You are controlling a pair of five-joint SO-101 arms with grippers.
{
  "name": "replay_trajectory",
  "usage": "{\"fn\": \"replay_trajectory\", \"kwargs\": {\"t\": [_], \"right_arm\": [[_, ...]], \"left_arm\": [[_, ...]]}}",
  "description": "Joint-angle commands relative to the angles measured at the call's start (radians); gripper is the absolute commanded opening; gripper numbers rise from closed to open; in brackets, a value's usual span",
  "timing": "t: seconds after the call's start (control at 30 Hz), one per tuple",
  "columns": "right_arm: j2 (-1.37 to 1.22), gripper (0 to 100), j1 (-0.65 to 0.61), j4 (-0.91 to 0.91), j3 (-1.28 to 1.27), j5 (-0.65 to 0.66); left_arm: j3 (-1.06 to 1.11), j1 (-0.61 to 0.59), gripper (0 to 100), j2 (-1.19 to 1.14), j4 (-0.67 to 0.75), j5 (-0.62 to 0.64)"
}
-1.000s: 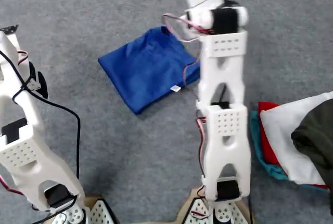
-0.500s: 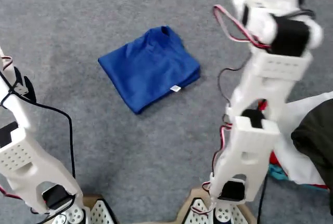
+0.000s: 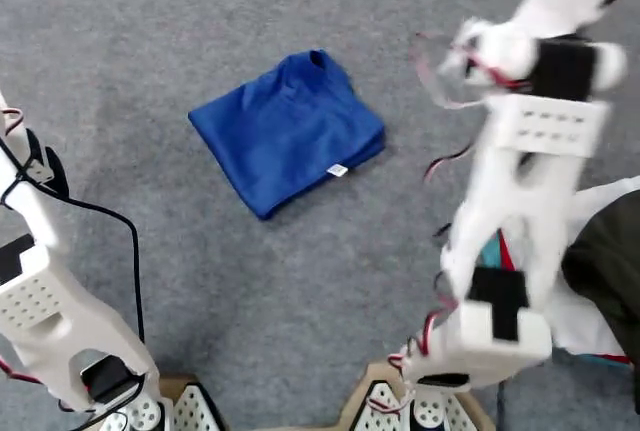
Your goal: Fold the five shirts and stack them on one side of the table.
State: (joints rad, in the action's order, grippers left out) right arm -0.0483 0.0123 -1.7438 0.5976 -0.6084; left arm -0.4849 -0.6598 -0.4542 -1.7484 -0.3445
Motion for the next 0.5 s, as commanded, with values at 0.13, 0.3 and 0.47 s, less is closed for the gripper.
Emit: {"fn": "replay_trajectory", "kwargs": {"t": [0.13,0.3,0.47], "right_arm": [[0.151,42.1,-0.170,0.425,-0.518,-0.301],[0.099,42.1,-0.168,0.609,-0.671,-0.443],[0.004,42.1,-0.223,0.773,-0.751,-0.608]], "left_arm": [[-0.029,-0.008,16,0.073,-0.011,-0.006],[-0.029,-0.011,16,0.073,-0.011,-0.006],[-0.029,-0.003,16,0.073,-0.011,-0.005]]}}
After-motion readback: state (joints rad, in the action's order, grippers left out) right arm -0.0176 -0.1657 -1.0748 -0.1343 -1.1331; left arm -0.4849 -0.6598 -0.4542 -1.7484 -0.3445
